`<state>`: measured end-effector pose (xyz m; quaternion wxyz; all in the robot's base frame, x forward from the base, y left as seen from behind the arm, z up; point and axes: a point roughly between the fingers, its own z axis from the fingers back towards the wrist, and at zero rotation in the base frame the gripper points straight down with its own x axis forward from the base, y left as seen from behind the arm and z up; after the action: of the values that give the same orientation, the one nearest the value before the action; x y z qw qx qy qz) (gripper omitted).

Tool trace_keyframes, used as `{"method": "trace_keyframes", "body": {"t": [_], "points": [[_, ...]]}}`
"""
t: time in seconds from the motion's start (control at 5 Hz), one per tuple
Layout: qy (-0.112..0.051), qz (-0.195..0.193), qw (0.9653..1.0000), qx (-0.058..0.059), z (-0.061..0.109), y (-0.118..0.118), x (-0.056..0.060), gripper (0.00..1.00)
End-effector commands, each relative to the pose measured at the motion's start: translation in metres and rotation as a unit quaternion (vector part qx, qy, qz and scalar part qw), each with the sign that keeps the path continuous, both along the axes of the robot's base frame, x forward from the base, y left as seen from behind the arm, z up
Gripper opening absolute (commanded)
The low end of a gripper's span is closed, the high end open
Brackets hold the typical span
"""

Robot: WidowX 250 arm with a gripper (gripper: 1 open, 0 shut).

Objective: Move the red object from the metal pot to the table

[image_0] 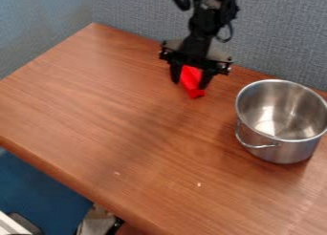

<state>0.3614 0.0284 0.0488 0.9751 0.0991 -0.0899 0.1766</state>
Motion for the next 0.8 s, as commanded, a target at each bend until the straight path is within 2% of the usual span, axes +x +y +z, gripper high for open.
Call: {"method": "trace_keyframes", "body": {"t": [0.0,0.2,0.4,0.6], "points": [[-0.008,-0.006,0.9999,0.007,-0.005,0.022,-0.012,0.00],[0.002,-0.014,0.9998,-0.011,-0.020,0.007,-0.024,0.00],[0.005,-0.012,0.9995,-0.029,-0.025,-0.006,-0.033,0.00],[-0.022,-0.032,0.9987,-0.034,-0.021,0.000,-0.049,0.00]]}}
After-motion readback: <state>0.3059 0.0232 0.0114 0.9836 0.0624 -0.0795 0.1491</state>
